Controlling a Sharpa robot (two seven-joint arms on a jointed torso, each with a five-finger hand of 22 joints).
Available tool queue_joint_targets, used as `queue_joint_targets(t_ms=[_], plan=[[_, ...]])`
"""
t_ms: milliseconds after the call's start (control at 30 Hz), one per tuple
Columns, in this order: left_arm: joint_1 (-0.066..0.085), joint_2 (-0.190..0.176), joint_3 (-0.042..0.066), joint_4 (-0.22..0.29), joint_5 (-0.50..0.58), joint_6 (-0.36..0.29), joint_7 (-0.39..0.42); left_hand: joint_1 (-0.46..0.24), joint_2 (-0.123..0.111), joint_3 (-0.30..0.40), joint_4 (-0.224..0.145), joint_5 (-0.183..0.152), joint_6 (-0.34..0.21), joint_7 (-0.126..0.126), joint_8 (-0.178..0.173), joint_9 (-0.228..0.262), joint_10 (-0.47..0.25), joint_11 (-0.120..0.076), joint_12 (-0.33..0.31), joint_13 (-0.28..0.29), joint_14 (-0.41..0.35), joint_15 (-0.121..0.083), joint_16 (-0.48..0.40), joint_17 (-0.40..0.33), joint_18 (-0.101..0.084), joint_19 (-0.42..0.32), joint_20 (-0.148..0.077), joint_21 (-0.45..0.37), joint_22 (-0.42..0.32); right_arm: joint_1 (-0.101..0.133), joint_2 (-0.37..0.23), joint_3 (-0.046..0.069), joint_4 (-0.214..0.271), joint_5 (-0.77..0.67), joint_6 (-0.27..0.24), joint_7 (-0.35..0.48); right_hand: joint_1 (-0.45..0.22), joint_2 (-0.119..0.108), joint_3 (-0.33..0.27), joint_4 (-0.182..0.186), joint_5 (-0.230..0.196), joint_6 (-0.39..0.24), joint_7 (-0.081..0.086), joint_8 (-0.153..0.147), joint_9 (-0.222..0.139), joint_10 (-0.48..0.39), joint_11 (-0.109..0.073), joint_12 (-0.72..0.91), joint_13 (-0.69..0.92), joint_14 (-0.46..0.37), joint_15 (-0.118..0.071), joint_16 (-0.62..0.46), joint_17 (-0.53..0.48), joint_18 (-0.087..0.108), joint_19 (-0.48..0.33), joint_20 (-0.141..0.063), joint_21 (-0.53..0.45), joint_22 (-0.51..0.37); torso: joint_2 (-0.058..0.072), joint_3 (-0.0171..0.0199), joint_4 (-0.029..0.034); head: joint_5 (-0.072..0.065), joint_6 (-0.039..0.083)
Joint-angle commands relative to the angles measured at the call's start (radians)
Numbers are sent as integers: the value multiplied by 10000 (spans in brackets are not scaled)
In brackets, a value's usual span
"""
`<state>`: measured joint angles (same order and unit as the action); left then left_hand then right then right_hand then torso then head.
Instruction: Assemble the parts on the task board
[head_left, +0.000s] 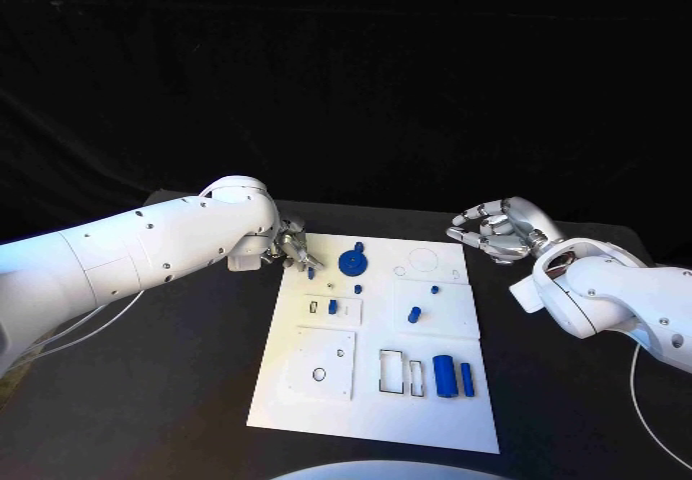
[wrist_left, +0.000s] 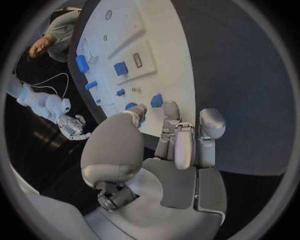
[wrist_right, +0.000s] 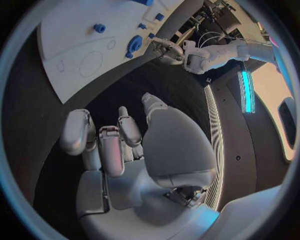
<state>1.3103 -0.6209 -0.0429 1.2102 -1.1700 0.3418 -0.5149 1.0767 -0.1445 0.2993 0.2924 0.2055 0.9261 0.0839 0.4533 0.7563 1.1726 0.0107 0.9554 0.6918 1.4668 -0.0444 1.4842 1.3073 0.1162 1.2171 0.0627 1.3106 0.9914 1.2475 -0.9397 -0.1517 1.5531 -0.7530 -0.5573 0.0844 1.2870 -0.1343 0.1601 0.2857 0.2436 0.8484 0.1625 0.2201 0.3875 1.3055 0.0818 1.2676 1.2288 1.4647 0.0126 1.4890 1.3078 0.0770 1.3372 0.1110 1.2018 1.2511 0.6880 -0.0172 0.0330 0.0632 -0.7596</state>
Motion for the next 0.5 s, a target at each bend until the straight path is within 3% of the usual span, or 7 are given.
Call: queue_joint_targets(t_ms=[33, 500], plan=[[-14, 43, -2, -8, 148, 265, 2, 36, 103, 9, 5, 48, 83, -33, 49, 24, 89, -29, 67, 14, 553, -65, 42, 774, 2, 82, -8, 55, 13, -7, 13, 1, -4, -46, 47, 62, -62, 15, -23, 14, -37, -70, 18, 68, 9, -75, -20, -46, -8, 474, -73, -50, 123, 195, -64, -5, -22, -14, 0, -5, 4, -3, -9], [-52, 95, -12, -59, 371, 59, 35, 848, 296, 477, -15, 66, 90, -105, 121, 158, 179, -105, 94, 34, 571, -138, 55, 798, -13, 128, -79, 90, 83, -8, 30, 1, -17, -46, 56, 62, -58, 21, -27, 12, -33, -72, 18, 75, 10, -75, -21, -46, -9, 476, -73, -48, 131, 193, -60, -5, -20, -11, 2, -1, 8, 10, -45]])
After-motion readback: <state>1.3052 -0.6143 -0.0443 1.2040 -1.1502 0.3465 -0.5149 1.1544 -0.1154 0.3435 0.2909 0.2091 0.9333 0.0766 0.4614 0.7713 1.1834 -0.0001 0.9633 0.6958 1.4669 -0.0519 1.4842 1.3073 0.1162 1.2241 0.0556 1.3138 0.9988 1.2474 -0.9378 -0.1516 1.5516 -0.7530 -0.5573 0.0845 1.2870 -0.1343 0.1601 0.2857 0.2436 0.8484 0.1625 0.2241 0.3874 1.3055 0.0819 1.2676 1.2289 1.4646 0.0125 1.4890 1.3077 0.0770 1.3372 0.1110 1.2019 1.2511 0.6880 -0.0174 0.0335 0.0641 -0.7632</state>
